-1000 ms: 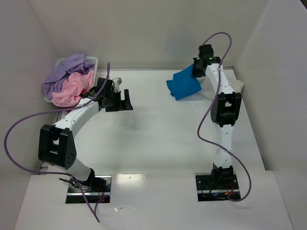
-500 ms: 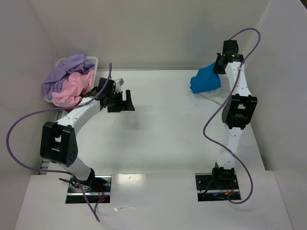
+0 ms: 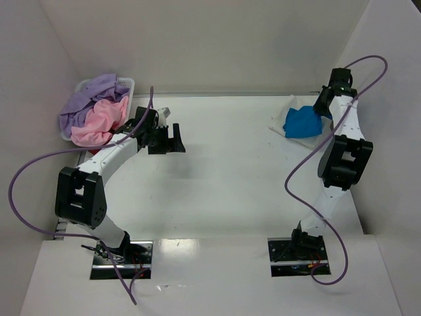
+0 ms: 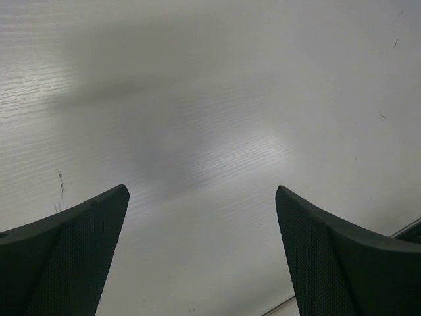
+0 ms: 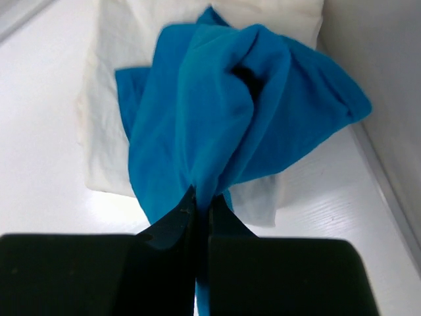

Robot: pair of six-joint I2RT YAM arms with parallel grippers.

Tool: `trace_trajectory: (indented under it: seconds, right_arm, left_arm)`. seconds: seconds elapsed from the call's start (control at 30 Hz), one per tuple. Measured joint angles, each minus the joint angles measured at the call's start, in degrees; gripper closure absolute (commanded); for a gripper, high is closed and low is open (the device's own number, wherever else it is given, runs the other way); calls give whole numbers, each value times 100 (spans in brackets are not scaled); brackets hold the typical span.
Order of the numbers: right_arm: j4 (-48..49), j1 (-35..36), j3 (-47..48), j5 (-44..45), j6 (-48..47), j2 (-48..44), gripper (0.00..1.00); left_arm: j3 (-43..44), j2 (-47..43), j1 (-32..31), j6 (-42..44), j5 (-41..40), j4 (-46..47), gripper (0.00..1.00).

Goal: Fold and stack the t-shirts
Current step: Put the neatly folded tshirt into the corner of the board with the right arm

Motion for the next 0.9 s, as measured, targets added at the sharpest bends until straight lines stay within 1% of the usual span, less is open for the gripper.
trace_trajectory:
  seconds: [0.17,0.37,0.47,0.53,0.57,0.6,0.7,0.73,0.77,0.8,0.9]
  right_arm:
    - [234,57,-632,-33,7,-4,100]
    - [404,61,-966,109,26,-4,100]
    - [448,61,-1102,308,61,-4,95]
    - [472,61,-1182,492,109,-4,85]
    - [470,63,-1222,612,131,-7,74]
    - [487,63,-1266,719,160,-7,68]
    - [476,61,-1460,960,210,-81,36]
    - [474,50,-1530,1019,229,-125,16]
    - [461,33,-1591,1054,269,-181,6]
    - [457,31,-1646,1091,284,-256,0]
    - [446,20,-1803,1191,317,-566,0]
  left_arm:
    - [0,0,0,0,9,0,0]
    - [0,0,0,0,20,0,0]
    - [9,0,0,2,59,-4,0]
    - [35,4,0,2,127,2,0]
    - [55,7,0,2,192,7,0]
    - [68,15,0,7,258,26,0]
    - [223,101,-48,87,492,42,0]
    - [321,160,-85,131,560,57,0]
    - [431,227,-144,164,640,85,0]
    - [564,299,-214,186,734,120,0]
    - [968,546,-391,289,1071,330,0]
